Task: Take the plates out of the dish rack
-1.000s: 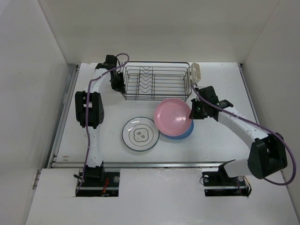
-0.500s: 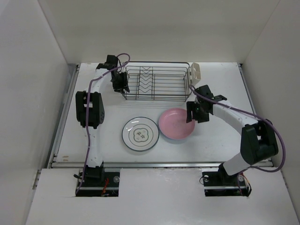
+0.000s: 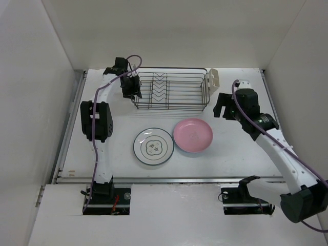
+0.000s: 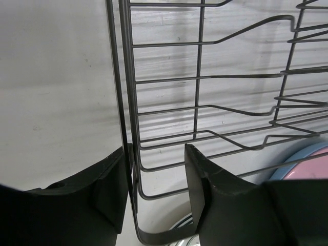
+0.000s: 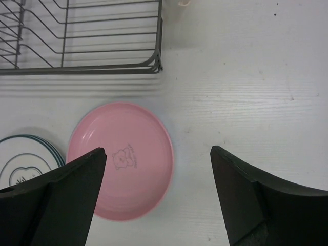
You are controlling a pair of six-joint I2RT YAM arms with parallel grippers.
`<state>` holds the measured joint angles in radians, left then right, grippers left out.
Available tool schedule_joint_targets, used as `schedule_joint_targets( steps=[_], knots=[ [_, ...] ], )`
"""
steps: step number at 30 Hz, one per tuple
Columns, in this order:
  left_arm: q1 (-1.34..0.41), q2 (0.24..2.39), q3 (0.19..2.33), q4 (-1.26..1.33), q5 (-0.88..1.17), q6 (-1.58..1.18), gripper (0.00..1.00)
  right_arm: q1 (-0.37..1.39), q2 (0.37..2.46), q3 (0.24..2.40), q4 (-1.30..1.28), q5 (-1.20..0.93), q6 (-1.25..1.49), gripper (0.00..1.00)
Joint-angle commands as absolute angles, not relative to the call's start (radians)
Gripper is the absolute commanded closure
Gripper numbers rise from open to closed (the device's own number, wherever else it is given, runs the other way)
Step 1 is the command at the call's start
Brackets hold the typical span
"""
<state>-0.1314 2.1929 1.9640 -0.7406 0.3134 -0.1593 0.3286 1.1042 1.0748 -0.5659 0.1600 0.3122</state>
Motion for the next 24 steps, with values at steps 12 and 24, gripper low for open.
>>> schedule_joint_targets(
  steps=[12, 24],
  knots=[
    [-0.137, 1.951, 1.974, -0.807, 0.253, -0.035, 0.56, 0.420, 1.546, 1.051, -0.601, 0.209, 0.431, 0.15],
    [-0.043, 1.850, 1.936, -0.816, 0.267, -0.048, 0.53, 0.430, 1.686, 1.086, -0.612, 0.281, 0.457, 0.15]
  ],
)
